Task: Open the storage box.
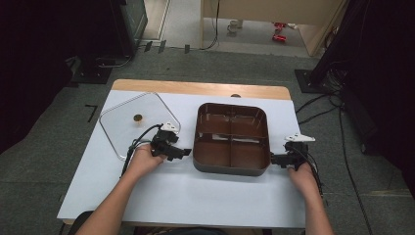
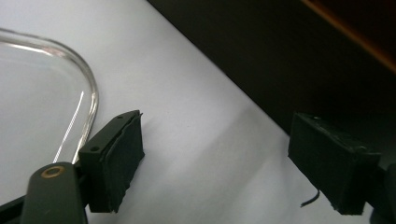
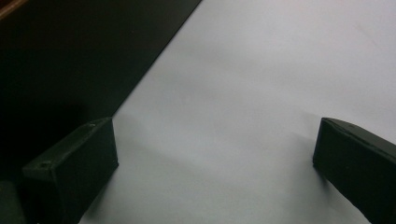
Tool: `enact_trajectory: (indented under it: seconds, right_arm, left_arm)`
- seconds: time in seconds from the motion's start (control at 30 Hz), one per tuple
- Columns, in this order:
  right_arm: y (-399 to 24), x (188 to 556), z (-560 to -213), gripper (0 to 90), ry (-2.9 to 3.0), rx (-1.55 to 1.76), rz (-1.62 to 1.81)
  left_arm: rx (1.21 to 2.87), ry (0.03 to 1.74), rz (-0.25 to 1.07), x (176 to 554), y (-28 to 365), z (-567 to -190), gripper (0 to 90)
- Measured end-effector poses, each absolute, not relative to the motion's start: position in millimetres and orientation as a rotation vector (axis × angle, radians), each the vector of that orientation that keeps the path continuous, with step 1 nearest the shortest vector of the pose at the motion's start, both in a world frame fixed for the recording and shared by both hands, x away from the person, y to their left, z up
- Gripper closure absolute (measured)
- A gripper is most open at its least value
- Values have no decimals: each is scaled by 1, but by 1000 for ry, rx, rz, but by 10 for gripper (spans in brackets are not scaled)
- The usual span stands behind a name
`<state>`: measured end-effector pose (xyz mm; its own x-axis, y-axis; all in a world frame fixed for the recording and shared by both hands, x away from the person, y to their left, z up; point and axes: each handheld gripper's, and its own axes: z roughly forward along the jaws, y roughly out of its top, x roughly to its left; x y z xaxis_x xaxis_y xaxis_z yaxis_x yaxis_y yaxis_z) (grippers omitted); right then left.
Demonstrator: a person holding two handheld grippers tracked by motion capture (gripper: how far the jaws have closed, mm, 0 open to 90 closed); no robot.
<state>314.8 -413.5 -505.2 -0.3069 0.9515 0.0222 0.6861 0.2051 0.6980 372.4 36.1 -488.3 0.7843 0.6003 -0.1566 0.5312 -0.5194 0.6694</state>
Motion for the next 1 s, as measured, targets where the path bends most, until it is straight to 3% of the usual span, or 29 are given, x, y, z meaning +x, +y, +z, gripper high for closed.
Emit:
enact_trajectory:
  seconds: [0.07,1.0]
  right_arm:
    - [-413,315,-505,0,2071,1522,862]
    - [-414,315,-505,0,2071,1522,862]
  left_arm:
    - [2268,787,171,369,34,-490,165]
    - [2266,745,206,366,34,-493,142]
